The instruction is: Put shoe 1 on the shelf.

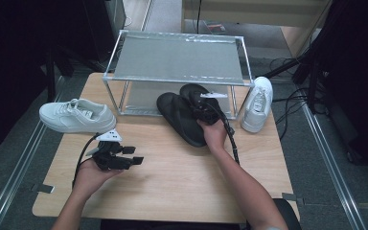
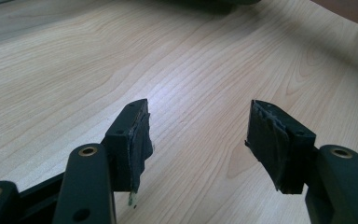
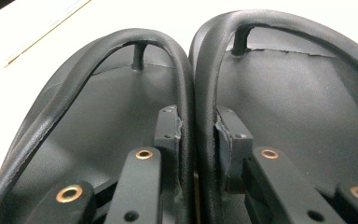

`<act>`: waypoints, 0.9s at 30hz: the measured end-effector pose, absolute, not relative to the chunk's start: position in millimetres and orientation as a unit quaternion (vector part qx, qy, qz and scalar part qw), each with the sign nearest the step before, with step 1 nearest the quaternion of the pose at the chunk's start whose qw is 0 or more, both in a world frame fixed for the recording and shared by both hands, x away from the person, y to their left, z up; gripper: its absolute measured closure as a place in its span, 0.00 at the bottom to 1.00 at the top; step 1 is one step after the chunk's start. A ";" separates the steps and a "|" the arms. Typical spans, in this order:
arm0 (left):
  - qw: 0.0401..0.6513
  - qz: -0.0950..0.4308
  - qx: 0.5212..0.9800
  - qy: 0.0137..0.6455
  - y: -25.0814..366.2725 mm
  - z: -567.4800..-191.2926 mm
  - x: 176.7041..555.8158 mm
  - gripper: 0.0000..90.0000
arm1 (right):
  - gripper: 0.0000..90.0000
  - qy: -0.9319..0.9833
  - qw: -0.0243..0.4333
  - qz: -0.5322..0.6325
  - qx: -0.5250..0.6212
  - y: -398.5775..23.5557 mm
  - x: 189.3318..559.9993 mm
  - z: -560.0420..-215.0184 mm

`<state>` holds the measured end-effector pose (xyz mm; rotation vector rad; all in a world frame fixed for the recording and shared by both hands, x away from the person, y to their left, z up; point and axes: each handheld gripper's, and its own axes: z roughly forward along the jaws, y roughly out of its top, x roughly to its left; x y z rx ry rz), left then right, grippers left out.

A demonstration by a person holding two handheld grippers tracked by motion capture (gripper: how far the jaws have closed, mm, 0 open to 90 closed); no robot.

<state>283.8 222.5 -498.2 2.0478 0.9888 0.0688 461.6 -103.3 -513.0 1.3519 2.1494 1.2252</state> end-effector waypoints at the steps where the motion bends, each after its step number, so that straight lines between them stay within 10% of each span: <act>1: 0.419 0.027 0.817 0.395 222.5 -498.3 283.8 0.44 | 0.79 0.753 0.160 0.430 0.472 -103.7 461.5 -512.8; 27: 0.423 0.022 0.823 0.379 216.9 -493.5 302.0 0.44 | 0.56 0.770 0.160 0.424 0.449 -121.6 433.6 -494.2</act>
